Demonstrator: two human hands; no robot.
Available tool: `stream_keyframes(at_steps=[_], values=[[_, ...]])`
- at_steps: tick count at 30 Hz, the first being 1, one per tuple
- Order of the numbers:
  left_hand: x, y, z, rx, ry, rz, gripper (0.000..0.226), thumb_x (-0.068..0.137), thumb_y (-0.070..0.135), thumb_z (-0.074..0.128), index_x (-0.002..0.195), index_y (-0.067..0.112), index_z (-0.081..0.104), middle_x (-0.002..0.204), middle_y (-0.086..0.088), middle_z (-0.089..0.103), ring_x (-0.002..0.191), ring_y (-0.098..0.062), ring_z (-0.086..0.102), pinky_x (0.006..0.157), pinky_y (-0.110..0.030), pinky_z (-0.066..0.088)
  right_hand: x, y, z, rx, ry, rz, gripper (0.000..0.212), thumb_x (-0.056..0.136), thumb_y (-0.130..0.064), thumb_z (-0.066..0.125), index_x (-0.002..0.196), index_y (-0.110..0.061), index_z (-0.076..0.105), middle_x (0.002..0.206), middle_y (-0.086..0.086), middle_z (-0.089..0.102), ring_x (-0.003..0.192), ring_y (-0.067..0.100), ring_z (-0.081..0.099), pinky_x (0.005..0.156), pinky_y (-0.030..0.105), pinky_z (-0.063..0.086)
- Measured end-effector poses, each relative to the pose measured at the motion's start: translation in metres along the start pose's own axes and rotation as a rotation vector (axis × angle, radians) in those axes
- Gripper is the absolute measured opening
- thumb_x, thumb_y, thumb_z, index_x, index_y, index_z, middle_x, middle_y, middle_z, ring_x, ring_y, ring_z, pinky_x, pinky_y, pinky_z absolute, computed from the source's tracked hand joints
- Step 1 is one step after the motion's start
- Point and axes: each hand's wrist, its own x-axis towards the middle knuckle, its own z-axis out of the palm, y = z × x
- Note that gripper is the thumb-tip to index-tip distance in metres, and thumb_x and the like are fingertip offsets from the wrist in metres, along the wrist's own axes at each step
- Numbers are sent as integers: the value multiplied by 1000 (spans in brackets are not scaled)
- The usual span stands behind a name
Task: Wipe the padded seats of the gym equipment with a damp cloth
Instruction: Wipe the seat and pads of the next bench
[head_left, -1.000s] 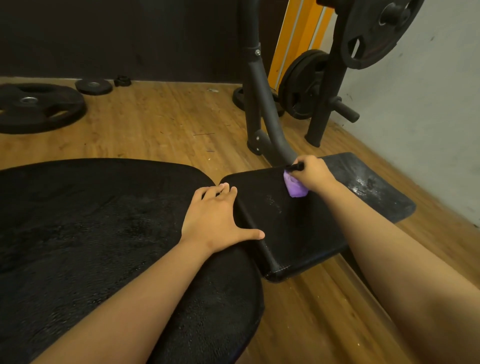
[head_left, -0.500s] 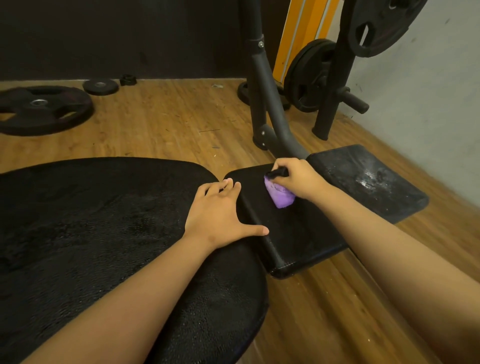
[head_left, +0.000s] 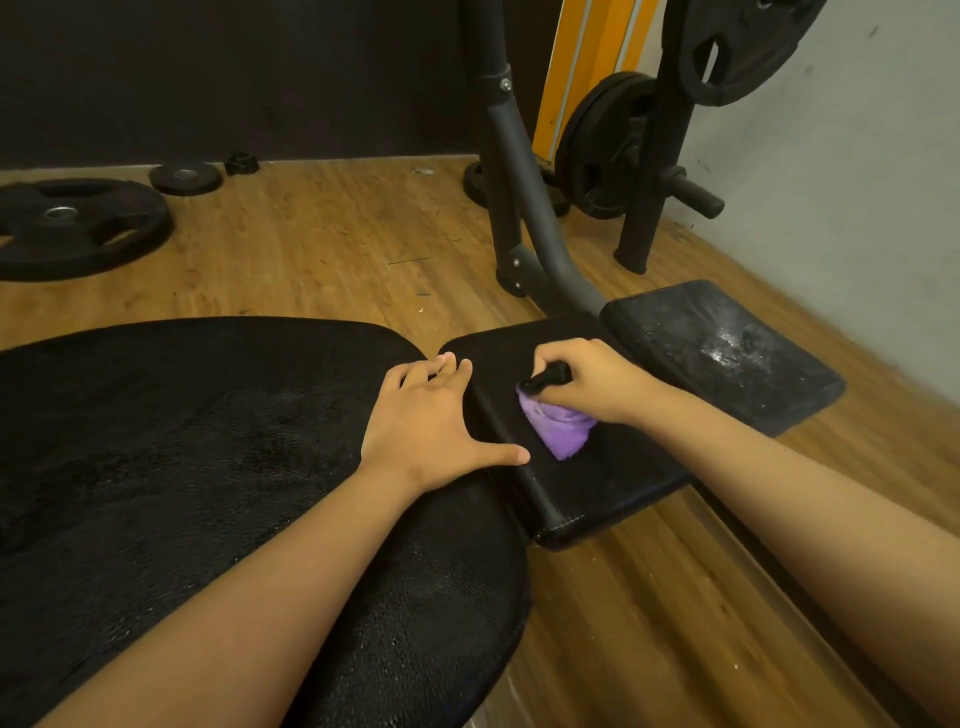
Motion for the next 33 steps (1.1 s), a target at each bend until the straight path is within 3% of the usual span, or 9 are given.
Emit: stream_keyframes(at_steps=[5, 10, 14, 18, 20, 25, 33], values=[[0, 1, -1, -12, -1, 2, 119, 61, 89, 49, 152, 16, 25, 159, -2, 23, 146, -11, 15, 115, -30, 9, 8, 11, -15, -48, 106, 115, 8, 85, -12, 66, 79, -13, 61, 73, -2, 60, 72, 14, 60, 67, 31, 49], [1, 0, 0, -8, 4, 4, 119, 61, 89, 49, 152, 16, 25, 159, -3, 24, 146, -11, 15, 115, -31, 10, -15, 1, 2, 23, -27, 40, 7, 84, -14, 68, 79, -13, 64, 78, 1, 64, 75, 9, 61, 66, 23, 48], [1, 1, 1, 3, -5, 3, 119, 61, 90, 46, 152, 16, 25, 159, -3, 23, 146, -12, 15, 117, -32, 11, 1, 26, -25, -98, 155, 304, 15, 87, -17, 65, 76, -21, 57, 79, 1, 61, 80, 17, 59, 61, 24, 40], [1, -1, 0, -5, 3, 7, 119, 61, 90, 46, 152, 16, 25, 159, -3, 24, 146, -12, 16, 116, -32, 12, -21, 3, -5, 8, 6, 165, 10, 85, -15, 68, 77, -16, 62, 77, 0, 63, 74, 11, 62, 61, 23, 47], [2, -1, 0, 0, 8, 9, 118, 61, 90, 46, 151, 16, 25, 158, -4, 24, 146, -13, 16, 116, -33, 12, -30, 1, 3, 42, 17, 129, 8, 85, -18, 69, 81, -12, 65, 80, 1, 65, 74, 9, 61, 65, 24, 48], [0, -1, 1, 0, -3, 0, 120, 60, 92, 42, 152, 17, 25, 159, -3, 23, 146, -13, 15, 116, -33, 11, -17, 45, -23, 20, 279, 455, 13, 87, -17, 66, 76, -13, 60, 74, 8, 60, 72, 19, 57, 56, 27, 42], [2, -2, 4, -9, 30, 4, 107, 70, 86, 43, 152, 19, 26, 159, -3, 24, 145, -14, 18, 116, -33, 13, -41, 78, -26, 85, 385, 641, 19, 90, -21, 62, 93, -2, 64, 82, 15, 63, 79, 29, 59, 76, 44, 50]])
